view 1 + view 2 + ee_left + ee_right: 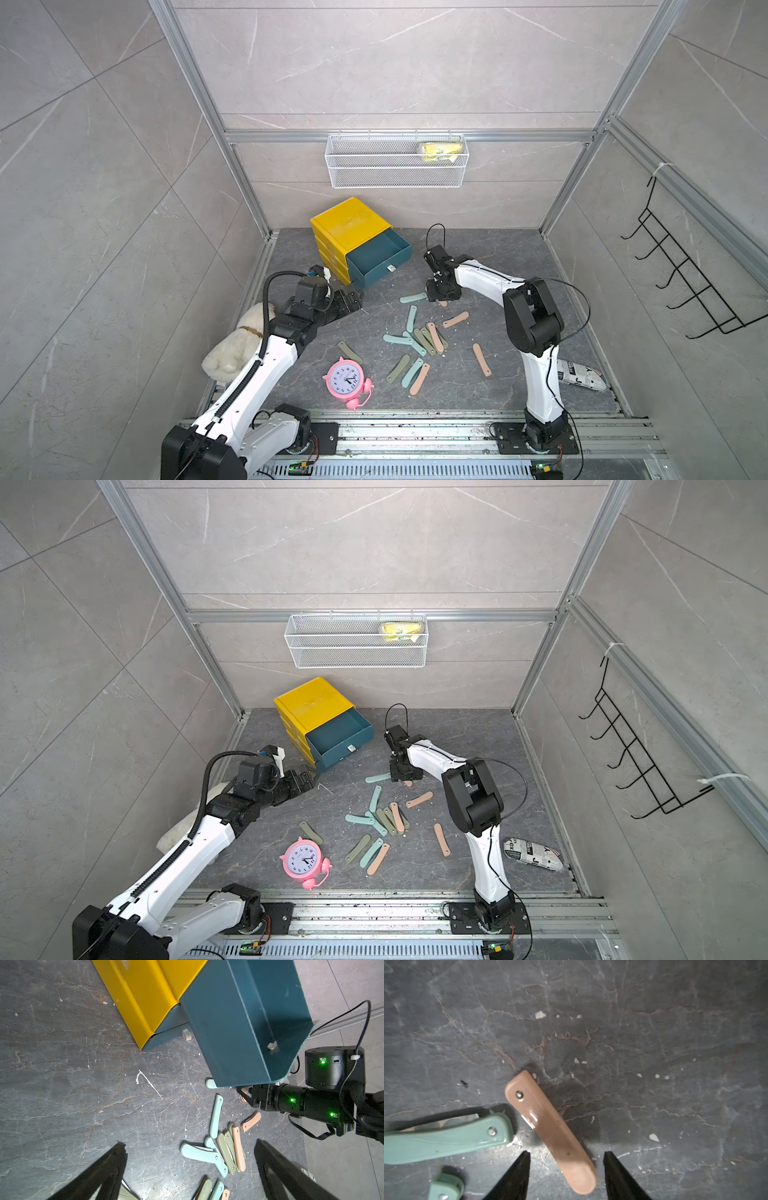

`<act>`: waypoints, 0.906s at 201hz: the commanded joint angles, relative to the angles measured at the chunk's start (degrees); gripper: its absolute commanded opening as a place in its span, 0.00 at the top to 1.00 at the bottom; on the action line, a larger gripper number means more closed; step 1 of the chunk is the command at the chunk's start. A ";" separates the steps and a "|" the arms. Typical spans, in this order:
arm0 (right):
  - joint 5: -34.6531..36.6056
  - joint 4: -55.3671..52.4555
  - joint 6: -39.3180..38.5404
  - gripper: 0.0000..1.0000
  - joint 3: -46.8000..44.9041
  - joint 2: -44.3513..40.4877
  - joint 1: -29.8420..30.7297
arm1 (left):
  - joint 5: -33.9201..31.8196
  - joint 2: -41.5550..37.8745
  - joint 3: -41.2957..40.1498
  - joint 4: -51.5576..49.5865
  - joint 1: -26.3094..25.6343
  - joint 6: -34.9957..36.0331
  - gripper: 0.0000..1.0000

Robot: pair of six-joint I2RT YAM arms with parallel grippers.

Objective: Place the fruit knives into the drawer by color
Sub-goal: Pick up the fruit knife from the center of the board.

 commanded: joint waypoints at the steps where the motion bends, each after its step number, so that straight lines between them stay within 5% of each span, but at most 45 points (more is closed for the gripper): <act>1: 0.85 -2.49 -1.00 0.44 1.11 1.15 0.06 | -0.27 0.04 0.31 -0.51 -0.10 -0.08 0.01; 96: 1.91 -2.67 1.52 0.72 -1.05 2.36 -1.33 | -0.12 0.26 -0.38 -0.11 -0.11 -0.26 0.00; 182: 0.86 2.92 2.83 0.85 -4.49 -2.77 -1.93 | 0.27 0.86 -0.44 -0.14 -0.09 -0.82 0.00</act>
